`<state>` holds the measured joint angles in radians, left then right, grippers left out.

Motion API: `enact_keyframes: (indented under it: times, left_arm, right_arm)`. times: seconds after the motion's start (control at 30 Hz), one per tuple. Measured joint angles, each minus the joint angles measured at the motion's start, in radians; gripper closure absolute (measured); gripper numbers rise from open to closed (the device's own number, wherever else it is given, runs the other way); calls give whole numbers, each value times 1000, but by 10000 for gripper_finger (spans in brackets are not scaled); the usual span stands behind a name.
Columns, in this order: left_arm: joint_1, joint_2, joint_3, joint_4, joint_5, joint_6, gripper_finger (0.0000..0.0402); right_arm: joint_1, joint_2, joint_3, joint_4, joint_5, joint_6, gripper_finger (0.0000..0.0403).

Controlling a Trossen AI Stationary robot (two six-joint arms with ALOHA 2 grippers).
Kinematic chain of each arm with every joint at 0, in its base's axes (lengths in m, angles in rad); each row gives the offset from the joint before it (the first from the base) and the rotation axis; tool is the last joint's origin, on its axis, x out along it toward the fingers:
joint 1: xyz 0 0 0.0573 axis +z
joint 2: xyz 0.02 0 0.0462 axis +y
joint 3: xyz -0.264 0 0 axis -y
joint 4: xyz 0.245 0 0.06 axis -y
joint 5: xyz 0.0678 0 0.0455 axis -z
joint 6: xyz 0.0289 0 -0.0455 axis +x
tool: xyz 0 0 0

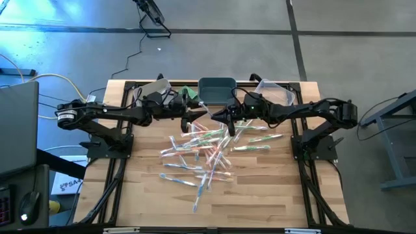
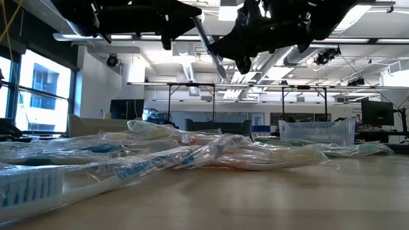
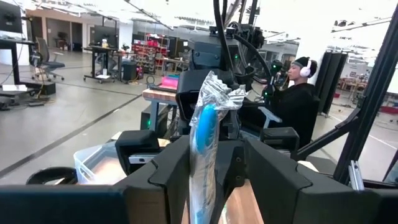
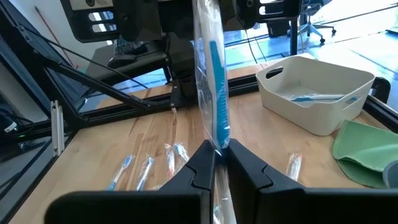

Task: Pick & Place Toothbrushes
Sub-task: Put the blue toothbrush into the gray bin

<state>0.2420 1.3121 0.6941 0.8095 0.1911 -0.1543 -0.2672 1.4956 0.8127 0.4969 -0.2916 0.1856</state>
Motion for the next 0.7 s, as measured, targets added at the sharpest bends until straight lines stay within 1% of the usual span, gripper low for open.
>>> enact_keyframes:
  times: [0.53, 0.7]
  left_arm:
    - [0, 0, 0, -2, -2, 0, 252]
    - [-1, -1, 0, -27, -30, -8, 252]
  right_arm:
    - [0, 0, 0, -1, 4, 1, 387]
    - [0, 0, 0, -3, 5, 2, 387]
